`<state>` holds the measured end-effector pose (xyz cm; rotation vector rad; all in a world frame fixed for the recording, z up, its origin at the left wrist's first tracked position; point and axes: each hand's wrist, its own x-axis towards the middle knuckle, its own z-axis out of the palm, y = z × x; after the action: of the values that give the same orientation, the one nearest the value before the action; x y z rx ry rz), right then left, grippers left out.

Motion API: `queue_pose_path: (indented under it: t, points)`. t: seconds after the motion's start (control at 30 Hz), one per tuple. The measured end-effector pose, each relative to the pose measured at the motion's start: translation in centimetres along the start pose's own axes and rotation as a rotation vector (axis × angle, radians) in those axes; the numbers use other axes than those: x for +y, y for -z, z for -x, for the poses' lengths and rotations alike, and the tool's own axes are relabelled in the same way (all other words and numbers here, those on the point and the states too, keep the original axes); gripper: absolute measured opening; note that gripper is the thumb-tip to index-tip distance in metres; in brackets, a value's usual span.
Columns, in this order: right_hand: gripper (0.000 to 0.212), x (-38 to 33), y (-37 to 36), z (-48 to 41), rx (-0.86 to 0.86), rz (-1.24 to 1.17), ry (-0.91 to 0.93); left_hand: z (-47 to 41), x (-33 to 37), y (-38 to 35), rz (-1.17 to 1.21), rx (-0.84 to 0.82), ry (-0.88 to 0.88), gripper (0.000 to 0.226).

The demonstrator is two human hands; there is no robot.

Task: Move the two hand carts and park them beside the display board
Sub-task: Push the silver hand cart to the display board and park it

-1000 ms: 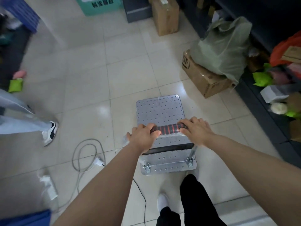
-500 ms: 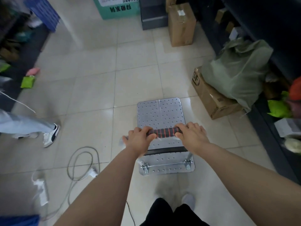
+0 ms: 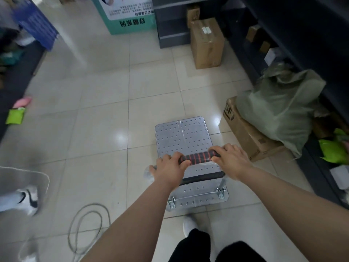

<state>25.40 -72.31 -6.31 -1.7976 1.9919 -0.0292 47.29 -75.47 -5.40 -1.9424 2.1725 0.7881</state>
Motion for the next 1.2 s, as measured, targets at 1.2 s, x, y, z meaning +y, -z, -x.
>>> queue_pose_path:
  t: [1.2]
  points:
    - [0.027, 6.3, 17.1, -43.4, -0.101, -0.036, 0.158, -36.6, 11.9, 14.7, 0.208, -0.001, 0.225, 0.033]
